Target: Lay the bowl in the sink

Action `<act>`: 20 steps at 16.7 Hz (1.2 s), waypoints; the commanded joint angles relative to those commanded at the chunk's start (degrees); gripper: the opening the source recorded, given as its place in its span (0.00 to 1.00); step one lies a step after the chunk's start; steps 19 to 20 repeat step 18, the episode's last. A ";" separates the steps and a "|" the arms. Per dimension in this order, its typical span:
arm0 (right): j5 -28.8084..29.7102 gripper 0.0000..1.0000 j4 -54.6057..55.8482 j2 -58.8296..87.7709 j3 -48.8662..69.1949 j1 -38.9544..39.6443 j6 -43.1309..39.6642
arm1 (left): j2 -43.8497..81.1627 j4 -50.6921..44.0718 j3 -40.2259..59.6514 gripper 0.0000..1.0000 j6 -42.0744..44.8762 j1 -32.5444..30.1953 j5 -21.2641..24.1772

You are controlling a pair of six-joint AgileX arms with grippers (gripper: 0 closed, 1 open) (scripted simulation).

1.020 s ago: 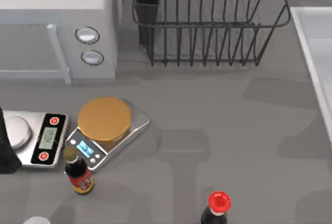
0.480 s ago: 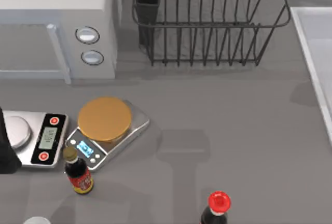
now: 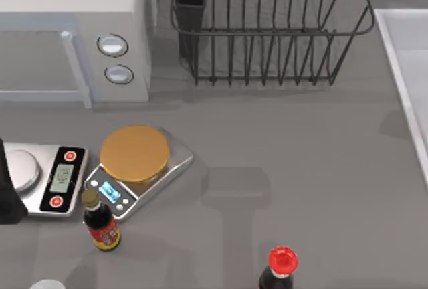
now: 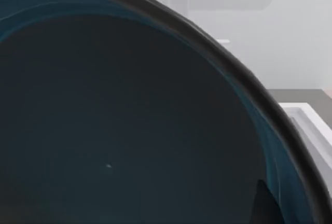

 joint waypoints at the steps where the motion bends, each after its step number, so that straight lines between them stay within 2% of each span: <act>1: 0.00 0.15 0.00 0.00 0.00 0.00 0.00 | 0.00 0.00 0.00 1.00 0.00 0.00 0.00; 12: 0.00 0.98 0.00 0.00 0.00 0.00 0.00 | 0.00 0.00 0.00 1.00 0.00 0.00 0.00; 20: 0.00 1.00 0.00 0.00 0.00 0.00 0.00 | 0.00 0.00 0.00 1.00 0.00 0.00 0.00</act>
